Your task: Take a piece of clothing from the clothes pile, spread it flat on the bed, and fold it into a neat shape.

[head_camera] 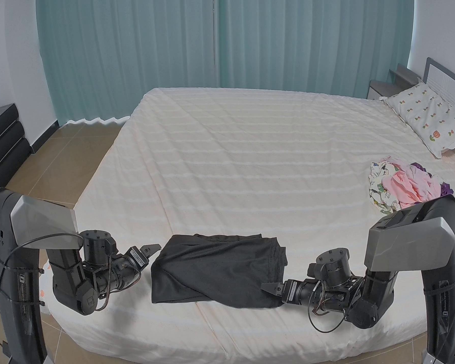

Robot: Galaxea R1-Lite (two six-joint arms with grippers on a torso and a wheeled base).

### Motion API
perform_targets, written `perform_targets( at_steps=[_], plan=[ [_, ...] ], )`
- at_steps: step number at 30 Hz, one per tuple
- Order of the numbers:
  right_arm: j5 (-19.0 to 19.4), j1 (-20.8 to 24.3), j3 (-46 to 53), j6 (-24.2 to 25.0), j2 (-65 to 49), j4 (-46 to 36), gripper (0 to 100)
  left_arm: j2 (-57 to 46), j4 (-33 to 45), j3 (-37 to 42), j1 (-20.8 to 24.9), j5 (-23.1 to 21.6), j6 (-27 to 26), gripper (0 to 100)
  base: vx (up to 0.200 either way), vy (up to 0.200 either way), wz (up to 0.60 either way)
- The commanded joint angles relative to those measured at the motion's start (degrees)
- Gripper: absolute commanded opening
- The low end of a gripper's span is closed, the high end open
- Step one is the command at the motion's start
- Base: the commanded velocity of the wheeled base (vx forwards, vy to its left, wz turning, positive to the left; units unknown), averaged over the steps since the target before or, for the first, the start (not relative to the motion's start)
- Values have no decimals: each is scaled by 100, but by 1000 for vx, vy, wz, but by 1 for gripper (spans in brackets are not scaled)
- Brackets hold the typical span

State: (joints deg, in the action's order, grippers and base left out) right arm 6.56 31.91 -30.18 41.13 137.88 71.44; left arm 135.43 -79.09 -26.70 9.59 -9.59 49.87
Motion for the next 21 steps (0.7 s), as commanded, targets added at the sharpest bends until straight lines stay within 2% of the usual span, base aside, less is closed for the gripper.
perform_targets(
  at_steps=[1,5,6,12,21],
  plan=[
    [-5,78,-146,0,73,-130,100,-7,-10,-11,-10,1,5,100,0,0,0],
    [-49,96,-154,-9,82,-174,100,1,-10,-29,-1,1,5,100,0,0,0],
    [-58,104,-137,-44,73,-209,0,10,-10,-37,-1,1,5,100,0,0,0],
    [-67,131,-67,-290,-77,-569,0,19,-10,-37,-10,1,5,100,0,0,0],
    [-67,8,180,-518,-200,-596,0,28,-1,-46,-10,1,5,100,0,0,0]
  ],
)
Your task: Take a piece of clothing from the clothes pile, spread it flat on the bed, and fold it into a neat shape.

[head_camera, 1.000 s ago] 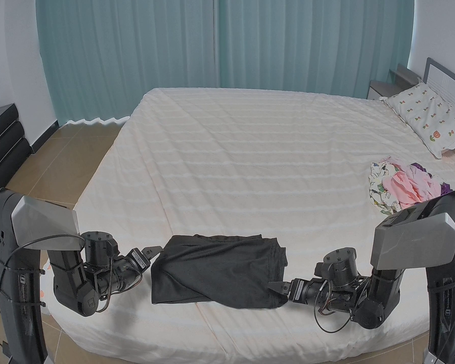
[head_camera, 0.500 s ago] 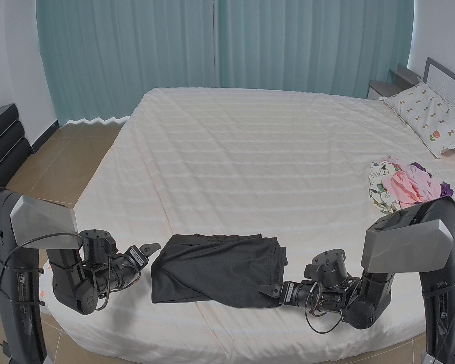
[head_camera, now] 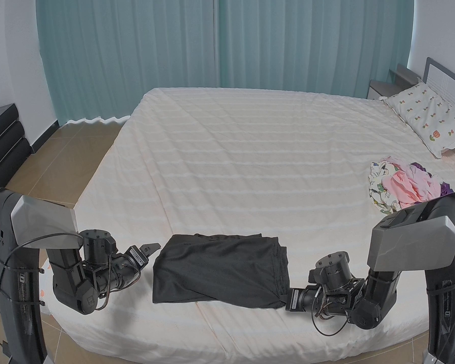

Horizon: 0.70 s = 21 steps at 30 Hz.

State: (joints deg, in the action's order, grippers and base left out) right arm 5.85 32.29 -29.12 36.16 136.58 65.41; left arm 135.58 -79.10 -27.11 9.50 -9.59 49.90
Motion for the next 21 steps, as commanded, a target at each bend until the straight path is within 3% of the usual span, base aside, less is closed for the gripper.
perform_targets(
  at_steps=[1,8,9,13,16,21],
  plan=[
    [4,-30,82,-39,-70,6,0,12,0,-5,0,1,3,100,0,0,0],
    [4,-109,258,-337,-88,6,0,12,0,-5,0,1,3,100,0,0,0],
    [4,-127,249,-364,-70,33,100,21,0,-13,0,1,3,100,0,0,0],
    [4,-153,240,-364,-97,94,100,21,0,-5,0,1,3,100,0,0,0],
    [30,-426,38,-285,-457,121,100,12,0,-5,0,1,3,100,0,0,0],
    [-31,-742,-1078,357,-264,-389,100,21,0,-5,0,1,3,100,0,0,0]
  ],
)
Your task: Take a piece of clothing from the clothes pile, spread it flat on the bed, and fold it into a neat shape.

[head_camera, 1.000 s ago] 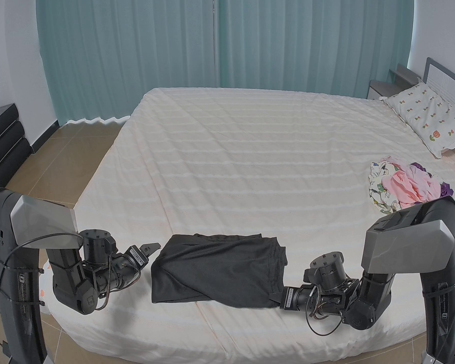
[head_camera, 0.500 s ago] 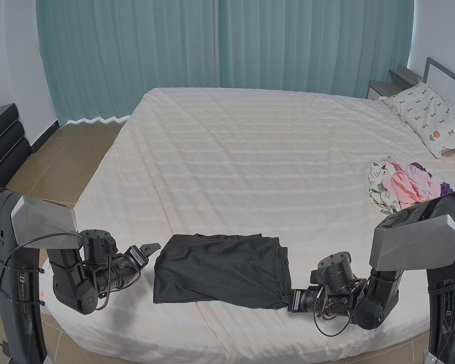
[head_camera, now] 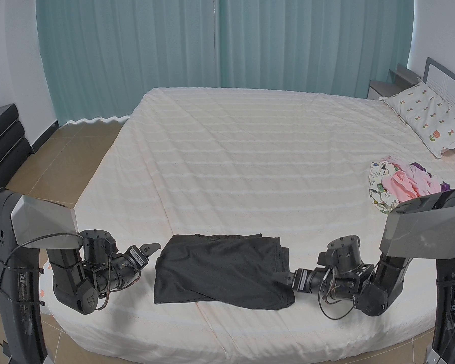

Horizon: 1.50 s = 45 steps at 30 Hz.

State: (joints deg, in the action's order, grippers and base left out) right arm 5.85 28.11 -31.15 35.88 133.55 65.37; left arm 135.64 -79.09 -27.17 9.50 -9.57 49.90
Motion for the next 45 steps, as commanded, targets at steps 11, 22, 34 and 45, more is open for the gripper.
perform_targets(
  at_steps=[11,22,34,45],
  plan=[
    [-559,-297,-3380,710,1094,-2124,100,15,-10,19,0,8,-6,100,0,0,0],
    [-532,-297,-4136,904,1420,-2283,100,23,-10,19,8,43,-24,100,0,0,0],
    [-594,-271,-4699,1238,1639,-2661,0,23,-18,19,17,69,-41,100,0,0,0],
    [-928,-306,-4716,1281,1622,-2705,0,23,-10,10,17,69,-41,100,0,0,0]
  ],
)
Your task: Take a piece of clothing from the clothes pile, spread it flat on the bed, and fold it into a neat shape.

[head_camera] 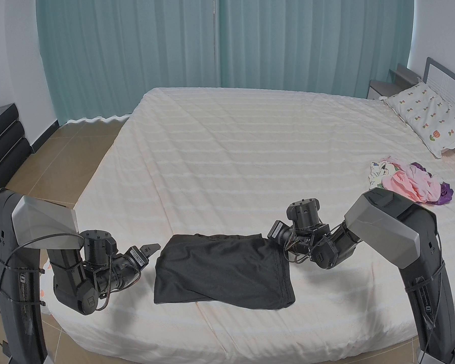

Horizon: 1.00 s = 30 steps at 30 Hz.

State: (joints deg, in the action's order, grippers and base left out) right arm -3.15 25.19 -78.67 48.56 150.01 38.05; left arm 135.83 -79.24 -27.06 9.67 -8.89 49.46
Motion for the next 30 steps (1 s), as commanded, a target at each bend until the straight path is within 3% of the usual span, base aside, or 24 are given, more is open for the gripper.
perform_targets(
  at_steps=[1,6,23,24,30],
  plan=[
    [-72,-22,53,14,-59,27,0,5,-4,-1,0,1,3,100,0,0,0],
    [-310,-84,62,22,-138,54,0,5,-4,-1,0,1,3,100,0,0,0],
    [-327,-242,71,49,-147,10,0,5,-4,-1,0,1,3,100,0,0,0],
    [-327,-242,71,49,-147,1,100,5,-4,-1,0,1,3,100,0,0,0],
    [-310,-260,246,49,-296,63,100,-39,-4,-36,0,10,11,100,0,0,0]
  ],
)
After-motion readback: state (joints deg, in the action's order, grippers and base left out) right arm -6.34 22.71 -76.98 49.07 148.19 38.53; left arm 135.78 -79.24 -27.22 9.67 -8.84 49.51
